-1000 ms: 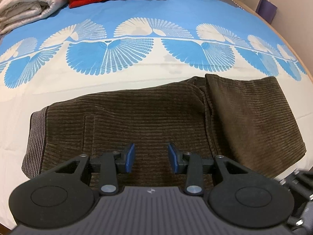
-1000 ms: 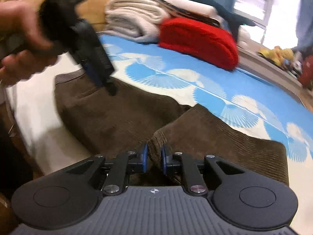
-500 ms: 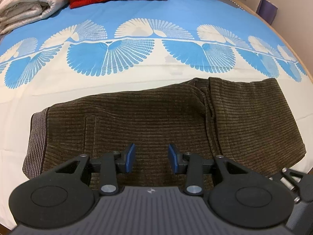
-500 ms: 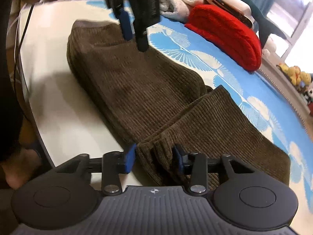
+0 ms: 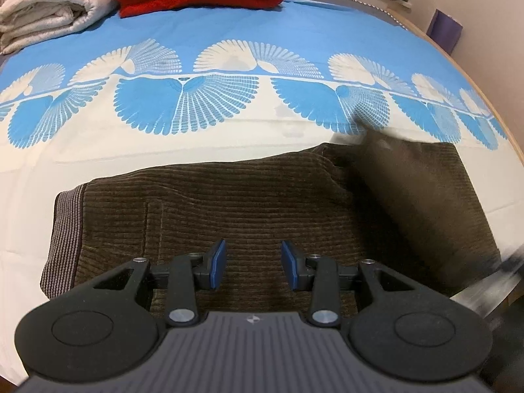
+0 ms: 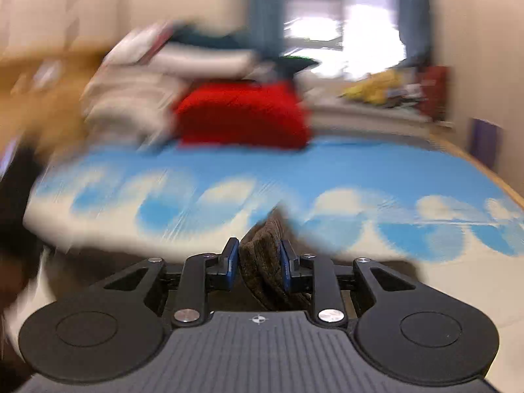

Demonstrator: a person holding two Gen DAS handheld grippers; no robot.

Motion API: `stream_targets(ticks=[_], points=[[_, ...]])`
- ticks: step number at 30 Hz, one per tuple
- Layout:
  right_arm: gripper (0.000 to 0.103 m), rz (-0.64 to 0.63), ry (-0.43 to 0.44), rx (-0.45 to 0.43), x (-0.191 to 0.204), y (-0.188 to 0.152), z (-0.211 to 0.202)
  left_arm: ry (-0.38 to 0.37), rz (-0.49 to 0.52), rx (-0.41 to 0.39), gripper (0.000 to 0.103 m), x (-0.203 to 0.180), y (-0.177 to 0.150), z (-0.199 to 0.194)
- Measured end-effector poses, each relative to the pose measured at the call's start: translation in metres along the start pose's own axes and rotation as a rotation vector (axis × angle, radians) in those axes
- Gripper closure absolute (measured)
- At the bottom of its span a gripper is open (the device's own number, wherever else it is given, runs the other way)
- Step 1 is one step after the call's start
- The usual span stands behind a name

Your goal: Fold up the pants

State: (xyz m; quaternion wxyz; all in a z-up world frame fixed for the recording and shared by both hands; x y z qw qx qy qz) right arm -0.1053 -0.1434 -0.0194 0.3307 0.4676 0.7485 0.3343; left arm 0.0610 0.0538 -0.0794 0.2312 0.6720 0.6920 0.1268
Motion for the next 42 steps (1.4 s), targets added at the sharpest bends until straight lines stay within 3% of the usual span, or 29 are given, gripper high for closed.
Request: stream_targets(ticks=[4, 8, 10, 15, 17, 19, 20, 22, 24, 27, 29, 32, 38, 42], points=[[0.071, -0.013, 0.151, 0.306, 0.027, -0.057, 0.042, -0.007, -0.001, 0.001, 0.062, -0.002, -0.001, -0.002], [0.067, 0.075, 0.130, 0.260, 0.005, -0.047, 0.023, -0.009, 0.014, 0.006, 0.062, -0.005, -0.003, 0.000], [0.062, 0.131, 0.108, 0.225, -0.019, -0.036, 0.013, -0.012, 0.020, 0.012, 0.062, -0.009, -0.003, 0.003], [0.060, 0.209, 0.002, 0.202, -0.089, -0.024, 0.010, -0.056, 0.065, 0.033, 0.062, -0.035, -0.004, 0.011], [0.059, 0.230, -0.040, 0.284, -0.108, -0.043, 0.027, -0.082, 0.099, 0.052, 0.062, -0.052, -0.006, 0.017], [0.060, 0.226, -0.053, 0.478, -0.121, -0.072, 0.048, -0.126, 0.127, 0.077, 0.062, -0.069, -0.010, 0.022], [0.061, 0.234, -0.061, 0.491, -0.126, -0.081, 0.049, -0.147, 0.140, 0.088, 0.062, -0.077, -0.011, 0.025], [0.061, 0.302, -0.078, 0.403, -0.138, -0.085, 0.036, -0.179, 0.175, 0.110, 0.062, -0.092, -0.018, 0.030], [0.058, 0.362, -0.153, 0.303, -0.152, -0.082, 0.018, -0.186, 0.232, 0.140, 0.062, -0.107, -0.027, 0.039], [0.041, 0.441, -0.284, 0.202, -0.176, -0.084, -0.001, -0.148, 0.310, 0.218, 0.062, -0.122, -0.048, 0.062], [0.036, 0.479, -0.339, 0.216, -0.189, -0.092, 0.000, -0.111, 0.348, 0.255, 0.059, -0.126, -0.060, 0.075], [0.035, 0.574, -0.342, 0.292, -0.208, -0.113, 0.009, -0.111, 0.361, 0.248, 0.060, -0.129, -0.057, 0.072], [0.034, 0.754, -0.220, 0.356, -0.224, -0.137, 0.032, -0.146, 0.271, 0.209, 0.060, -0.124, -0.041, 0.067], [0.041, 0.734, -0.185, 0.358, -0.212, -0.137, 0.035, -0.085, 0.342, 0.260, 0.057, -0.130, -0.051, 0.086]])
Point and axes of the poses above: each gripper's, at about its wrist camera, not at the fingertips, and z roughly the way its jaws point, x to its left, y to its top, the point moved 2 cm from there along z, roughly the way its jaws point, and after that the axes turned 6 degrees about -z, right-handed, at the moved point
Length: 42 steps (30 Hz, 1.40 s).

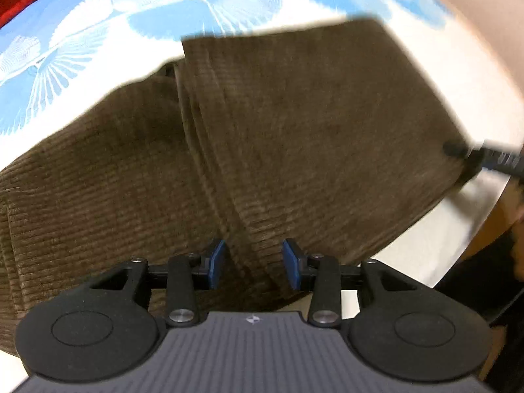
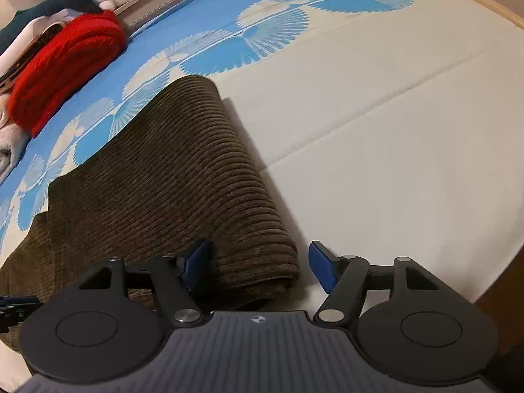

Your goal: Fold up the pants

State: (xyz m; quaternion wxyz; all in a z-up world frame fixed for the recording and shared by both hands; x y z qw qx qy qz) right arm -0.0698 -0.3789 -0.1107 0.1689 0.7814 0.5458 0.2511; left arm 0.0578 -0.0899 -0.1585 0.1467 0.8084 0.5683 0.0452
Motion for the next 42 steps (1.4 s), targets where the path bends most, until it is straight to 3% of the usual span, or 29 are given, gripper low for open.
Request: stream_targets(ticks=[2, 7, 10, 14, 22, 26, 29, 32, 37, 42], points=[[0.045, -0.019, -0.005, -0.003, 0.005, -0.002, -0.003, 0.006, 0.023, -0.016, 0.058, -0.003, 0.002, -0.004], [0.067, -0.032, -0.010, -0.048, 0.005, 0.000, -0.015, 0.013, 0.013, -0.080, 0.058, -0.001, 0.004, -0.021], [0.072, -0.057, 0.000, -0.093, 0.009, 0.000, -0.024, -0.005, 0.029, -0.061, 0.058, 0.000, 0.001, -0.016], [0.071, -0.068, 0.011, -0.112, 0.011, 0.000, -0.031, 0.034, 0.064, -0.041, 0.056, 0.000, -0.004, -0.009], [0.046, -0.008, -0.035, -0.036, 0.002, -0.002, -0.012, 0.019, 0.033, -0.069, 0.056, 0.005, -0.005, -0.017], [0.045, 0.015, -0.035, -0.021, -0.001, -0.003, -0.007, 0.005, 0.022, -0.101, 0.056, 0.005, -0.005, -0.029], [0.050, 0.002, -0.026, -0.023, 0.001, -0.003, -0.006, -0.017, 0.003, -0.099, 0.056, 0.007, -0.004, -0.029], [0.061, -0.039, -0.025, -0.038, 0.007, -0.003, -0.008, 0.033, 0.047, -0.035, 0.055, 0.003, -0.011, -0.014], [0.072, -0.062, -0.010, -0.090, 0.010, -0.001, -0.017, 0.022, 0.039, -0.067, 0.056, 0.001, -0.008, -0.024], [0.075, -0.170, 0.026, -0.235, 0.032, 0.004, -0.047, -0.020, -0.005, -0.134, 0.054, 0.003, 0.002, -0.041]])
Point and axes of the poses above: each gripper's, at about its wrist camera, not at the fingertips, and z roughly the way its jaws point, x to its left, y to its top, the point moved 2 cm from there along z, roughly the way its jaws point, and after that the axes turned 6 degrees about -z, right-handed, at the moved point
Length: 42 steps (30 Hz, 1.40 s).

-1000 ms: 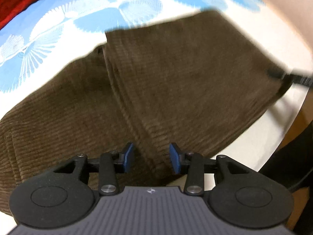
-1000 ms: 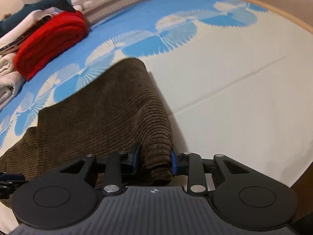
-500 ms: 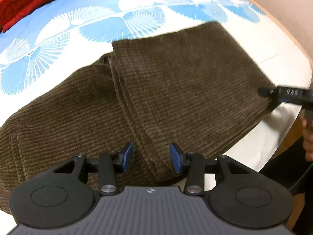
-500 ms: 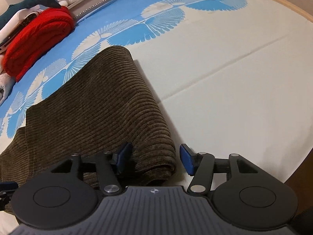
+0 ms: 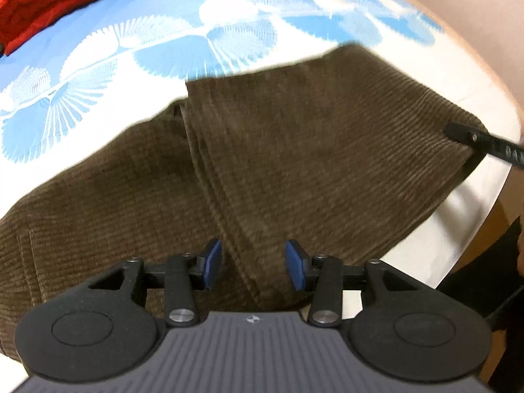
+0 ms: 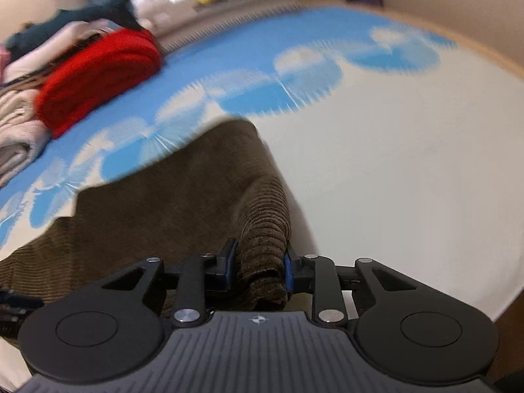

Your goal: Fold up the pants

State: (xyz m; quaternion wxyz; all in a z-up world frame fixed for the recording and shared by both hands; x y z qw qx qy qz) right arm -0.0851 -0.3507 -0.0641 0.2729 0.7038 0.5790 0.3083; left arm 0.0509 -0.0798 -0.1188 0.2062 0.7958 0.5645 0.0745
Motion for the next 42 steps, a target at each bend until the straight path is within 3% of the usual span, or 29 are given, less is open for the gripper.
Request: stream_targets(ticks=[3, 5, 8, 13, 19, 22, 24, 26, 28, 32, 35, 36, 37, 42], points=[[0.075, -0.147, 0.028, -0.119, 0.029, 0.011, -0.022, -0.090, -0.080, -0.077, 0.047, 0.006, 0.013, -0.019], [0.076, -0.309, 0.048, -0.213, 0.058, 0.013, -0.039, -0.200, -0.142, -0.145, 0.035, 0.009, 0.024, -0.039], [0.076, -0.456, 0.114, -0.289, 0.094, 0.010, -0.055, -0.338, -0.192, -0.218, 0.018, 0.009, 0.036, -0.060], [0.077, -0.660, 0.179, -0.326, 0.142, -0.002, -0.060, -0.464, -0.206, -0.206, 0.012, 0.000, 0.060, -0.065], [0.077, -0.877, 0.251, -0.376, 0.182, -0.019, -0.065, -0.437, -0.179, -0.150, 0.012, -0.002, 0.080, -0.045], [0.078, -0.948, 0.286, -0.376, 0.196, -0.027, -0.062, -0.358, -0.168, -0.125, 0.016, 0.002, 0.083, -0.032], [0.078, -0.963, 0.297, -0.372, 0.202, -0.029, -0.061, -0.289, -0.187, -0.096, 0.035, 0.008, 0.084, -0.019], [0.078, -0.966, 0.305, -0.369, 0.203, -0.028, -0.060, -0.229, -0.192, -0.067, 0.071, 0.014, 0.082, -0.008], [0.078, -0.965, 0.298, -0.358, 0.201, -0.025, -0.057, -0.197, -0.189, -0.057, 0.080, 0.019, 0.081, -0.004], [0.076, -0.952, 0.309, -0.325, 0.203, -0.022, -0.054, -0.171, -0.162, -0.078, 0.083, 0.022, 0.075, -0.008], [0.068, -0.911, 0.347, -0.321, 0.207, -0.011, -0.056, -0.168, -0.174, -0.104, 0.084, 0.031, 0.071, -0.020], [0.061, -0.886, 0.367, -0.329, 0.207, -0.009, -0.063, -0.167, -0.180, -0.115, 0.084, 0.036, 0.068, -0.027], [0.055, -0.860, 0.387, -0.343, 0.205, -0.004, -0.069, -0.167, -0.180, -0.124, 0.084, 0.042, 0.066, -0.033], [0.051, -0.753, 0.468, -0.393, 0.194, 0.013, -0.092, -0.147, -0.214, -0.170, 0.084, 0.093, 0.049, -0.071]])
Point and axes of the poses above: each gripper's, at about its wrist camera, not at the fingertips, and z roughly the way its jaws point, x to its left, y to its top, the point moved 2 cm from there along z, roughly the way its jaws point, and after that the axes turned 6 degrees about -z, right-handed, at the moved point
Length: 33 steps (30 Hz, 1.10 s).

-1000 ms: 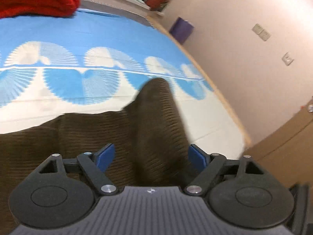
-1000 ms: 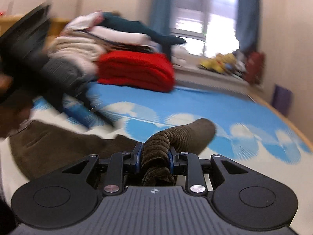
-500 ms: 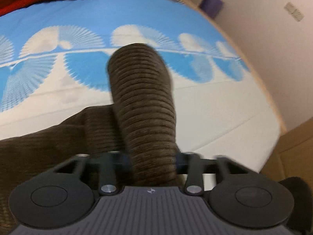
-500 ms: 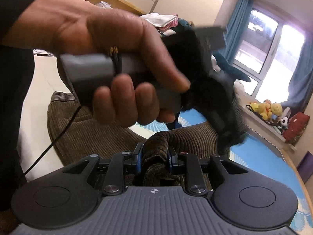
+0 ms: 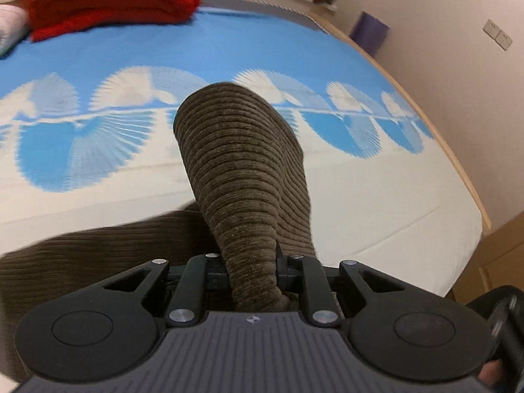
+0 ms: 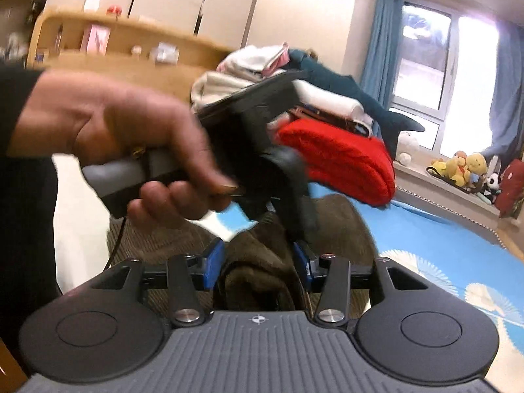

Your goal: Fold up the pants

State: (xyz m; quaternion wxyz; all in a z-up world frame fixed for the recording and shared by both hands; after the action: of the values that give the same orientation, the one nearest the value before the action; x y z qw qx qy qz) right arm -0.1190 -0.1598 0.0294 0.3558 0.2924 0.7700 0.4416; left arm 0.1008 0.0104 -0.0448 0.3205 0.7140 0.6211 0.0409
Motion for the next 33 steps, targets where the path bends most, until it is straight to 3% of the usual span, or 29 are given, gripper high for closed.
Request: stream_targets(ticks=[4, 7, 10, 12, 14, 15, 17, 19, 24, 28, 30, 32, 33], points=[[0.046, 0.156, -0.031, -0.007, -0.022, 0.005, 0.000, 0.045, -0.027, -0.046, 0.084, 0.064, -0.004, -0.042], [0.040, 0.324, -0.023, 0.053, -0.038, 0.000, 0.013, 0.091, -0.108, -0.061, 0.084, 0.131, -0.011, -0.067], [0.038, 0.477, 0.010, 0.153, -0.047, -0.014, 0.039, 0.140, -0.203, -0.025, 0.083, 0.195, -0.027, -0.074], [0.037, 0.537, 0.031, 0.205, -0.049, -0.023, 0.058, 0.208, -0.274, 0.028, 0.071, 0.228, -0.038, -0.067], [0.035, 0.572, 0.041, 0.267, -0.044, -0.031, 0.080, 0.262, -0.320, 0.059, 0.042, 0.250, -0.045, -0.062], [0.032, 0.585, 0.045, 0.297, -0.041, -0.035, 0.091, 0.269, -0.326, 0.052, 0.037, 0.257, -0.046, -0.063], [0.026, 0.610, 0.059, 0.346, -0.036, -0.041, 0.112, 0.245, -0.360, 0.020, 0.012, 0.265, -0.046, -0.064], [0.024, 0.647, 0.056, 0.401, -0.029, -0.051, 0.127, 0.206, -0.408, 0.009, 0.012, 0.271, -0.046, -0.060], [0.024, 0.810, 0.020, 0.515, -0.026, -0.076, 0.173, 0.142, -0.471, 0.072, 0.012, 0.279, -0.050, -0.032], [0.024, 0.828, 0.046, 0.577, -0.020, -0.089, 0.204, 0.112, -0.480, 0.122, 0.012, 0.279, -0.056, -0.009], [0.025, 0.817, 0.092, 0.593, -0.013, -0.091, 0.216, 0.096, -0.486, 0.125, 0.019, 0.279, -0.057, -0.003], [0.038, 0.781, 0.124, 0.593, -0.006, -0.085, 0.225, 0.094, -0.481, 0.117, 0.030, 0.278, -0.056, 0.000], [0.052, 0.755, 0.121, 0.593, -0.005, -0.082, 0.227, 0.101, -0.476, 0.118, 0.032, 0.277, -0.054, 0.001]])
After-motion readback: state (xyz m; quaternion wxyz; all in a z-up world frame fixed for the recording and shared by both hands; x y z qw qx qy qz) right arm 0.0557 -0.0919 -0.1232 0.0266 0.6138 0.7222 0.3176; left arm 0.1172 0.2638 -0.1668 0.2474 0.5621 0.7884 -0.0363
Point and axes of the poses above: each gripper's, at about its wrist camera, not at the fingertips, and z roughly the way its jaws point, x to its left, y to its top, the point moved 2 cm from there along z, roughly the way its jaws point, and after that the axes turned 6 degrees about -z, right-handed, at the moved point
